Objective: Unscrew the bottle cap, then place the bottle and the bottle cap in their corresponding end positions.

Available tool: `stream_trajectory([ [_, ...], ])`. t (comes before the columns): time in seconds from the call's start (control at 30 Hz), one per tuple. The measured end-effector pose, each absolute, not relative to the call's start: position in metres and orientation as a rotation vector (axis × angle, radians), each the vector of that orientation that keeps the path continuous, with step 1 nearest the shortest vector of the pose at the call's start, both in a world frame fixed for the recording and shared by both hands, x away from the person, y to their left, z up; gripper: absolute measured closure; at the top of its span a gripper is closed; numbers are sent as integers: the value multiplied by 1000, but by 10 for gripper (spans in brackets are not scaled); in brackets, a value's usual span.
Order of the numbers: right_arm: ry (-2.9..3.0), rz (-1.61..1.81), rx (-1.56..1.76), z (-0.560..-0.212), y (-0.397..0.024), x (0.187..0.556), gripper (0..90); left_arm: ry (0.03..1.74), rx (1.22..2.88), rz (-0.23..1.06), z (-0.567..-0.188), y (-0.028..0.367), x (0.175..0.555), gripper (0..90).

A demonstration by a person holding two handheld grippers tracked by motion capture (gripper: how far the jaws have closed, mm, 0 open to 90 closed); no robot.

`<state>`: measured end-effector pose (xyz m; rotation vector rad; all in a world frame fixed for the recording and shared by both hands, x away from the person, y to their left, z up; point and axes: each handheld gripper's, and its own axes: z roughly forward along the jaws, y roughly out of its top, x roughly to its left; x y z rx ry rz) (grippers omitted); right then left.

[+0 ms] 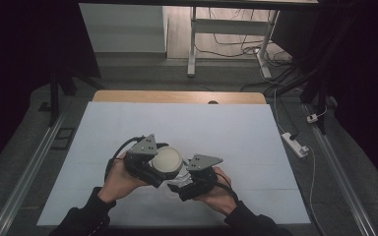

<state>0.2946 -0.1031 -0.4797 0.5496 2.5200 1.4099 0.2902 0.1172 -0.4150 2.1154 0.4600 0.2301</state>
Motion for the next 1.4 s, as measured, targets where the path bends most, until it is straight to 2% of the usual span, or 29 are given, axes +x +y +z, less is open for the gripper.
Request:
stream_trajectory([
  [1.4, 2442, 1381, 642, -476, -127, 311, 69, 460, 2094, 189, -429, 131, 271, 77],
])
